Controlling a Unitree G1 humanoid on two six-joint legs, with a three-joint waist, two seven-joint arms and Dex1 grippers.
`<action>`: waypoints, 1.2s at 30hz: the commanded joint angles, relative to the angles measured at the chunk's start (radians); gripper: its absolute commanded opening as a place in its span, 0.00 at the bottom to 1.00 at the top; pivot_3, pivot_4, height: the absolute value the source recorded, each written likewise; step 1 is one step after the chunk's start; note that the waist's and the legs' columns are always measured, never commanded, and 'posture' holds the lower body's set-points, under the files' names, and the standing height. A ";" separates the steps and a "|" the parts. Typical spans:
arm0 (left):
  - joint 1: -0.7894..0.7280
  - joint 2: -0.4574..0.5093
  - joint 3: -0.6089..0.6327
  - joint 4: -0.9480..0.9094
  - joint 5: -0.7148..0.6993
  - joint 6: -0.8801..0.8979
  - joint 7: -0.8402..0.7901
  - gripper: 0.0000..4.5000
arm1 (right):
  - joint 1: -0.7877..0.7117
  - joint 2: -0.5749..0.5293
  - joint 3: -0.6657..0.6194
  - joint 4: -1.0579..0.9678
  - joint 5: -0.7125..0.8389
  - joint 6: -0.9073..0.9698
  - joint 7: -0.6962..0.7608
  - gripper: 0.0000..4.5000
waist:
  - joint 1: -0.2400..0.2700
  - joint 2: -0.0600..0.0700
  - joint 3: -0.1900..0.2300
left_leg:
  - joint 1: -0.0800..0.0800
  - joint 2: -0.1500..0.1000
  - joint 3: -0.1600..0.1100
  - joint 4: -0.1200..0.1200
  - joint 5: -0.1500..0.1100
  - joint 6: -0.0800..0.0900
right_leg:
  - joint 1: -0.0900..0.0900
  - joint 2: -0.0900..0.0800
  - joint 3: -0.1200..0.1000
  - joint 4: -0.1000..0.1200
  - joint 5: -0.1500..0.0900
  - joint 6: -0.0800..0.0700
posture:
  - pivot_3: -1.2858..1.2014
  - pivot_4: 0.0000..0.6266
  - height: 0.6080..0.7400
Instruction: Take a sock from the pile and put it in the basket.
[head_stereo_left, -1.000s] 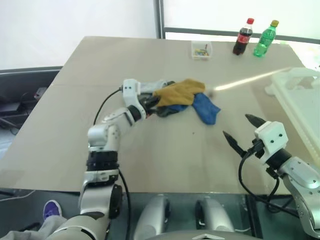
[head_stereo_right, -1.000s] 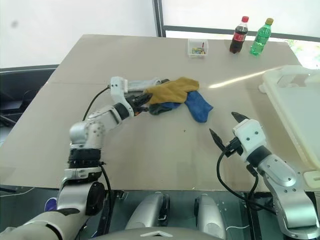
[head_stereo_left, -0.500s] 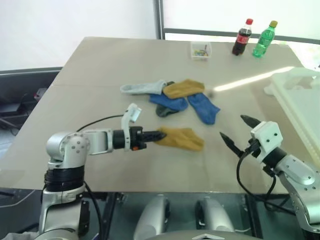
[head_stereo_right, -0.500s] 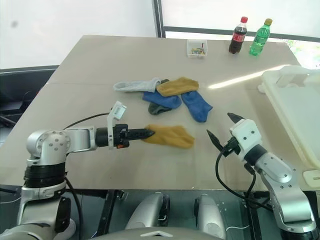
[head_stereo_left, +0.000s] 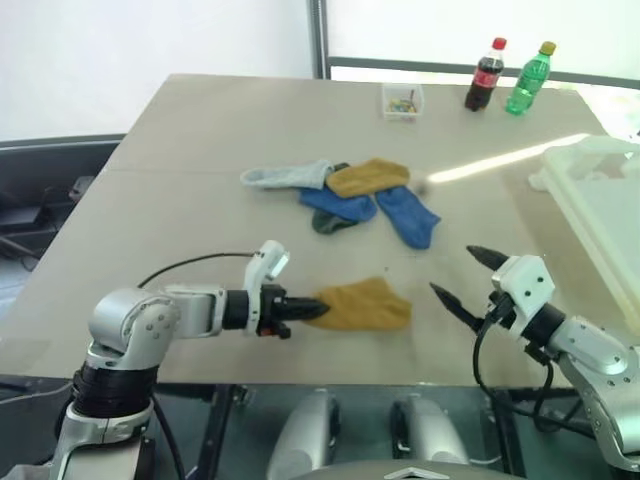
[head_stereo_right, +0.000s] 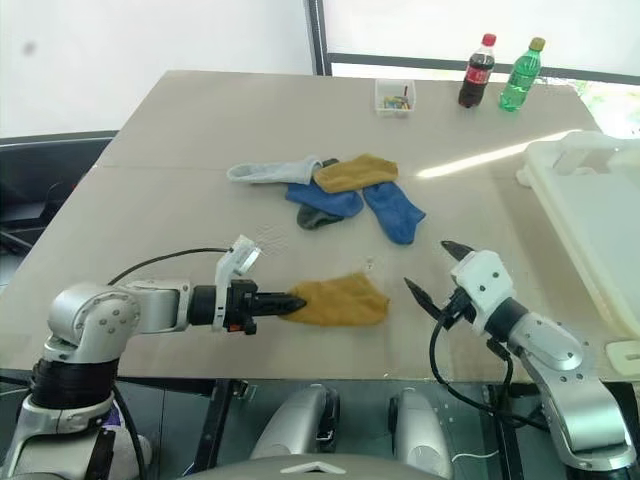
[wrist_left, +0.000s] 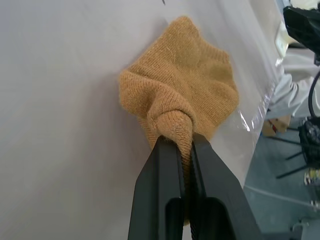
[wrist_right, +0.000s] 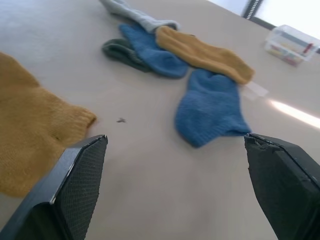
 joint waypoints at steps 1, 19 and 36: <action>0.003 0.006 -0.068 -0.022 0.065 -0.102 -0.023 0.01 | 0.000 -0.029 0.021 -0.043 0.079 0.037 0.068 1.00 | 0.002 0.000 0.000 | 0.000 0.000 0.000 0.000 0.000 0.000 | 0.000 0.000 0.000 -0.001 0.000 0.000 | 0.52 0.24 0.91; 0.054 -0.008 -0.069 -0.054 0.100 -0.198 -0.032 0.00 | -0.116 0.037 0.241 0.169 0.099 0.186 0.106 0.24 | 0.000 0.000 0.000 | -0.002 0.000 -0.002 -0.001 0.000 0.000 | -0.001 -0.001 -0.002 -0.002 0.000 -0.001 | 0.52 0.24 0.91; 0.003 -0.093 -0.115 -0.015 0.073 -0.179 0.014 0.00 | -0.126 -0.202 0.156 0.155 0.135 0.176 0.254 0.09 | 0.000 0.000 0.000 | -0.004 0.000 -0.004 0.000 0.000 0.001 | -0.001 -0.001 -0.004 -0.004 0.000 -0.001 | 0.52 0.24 0.91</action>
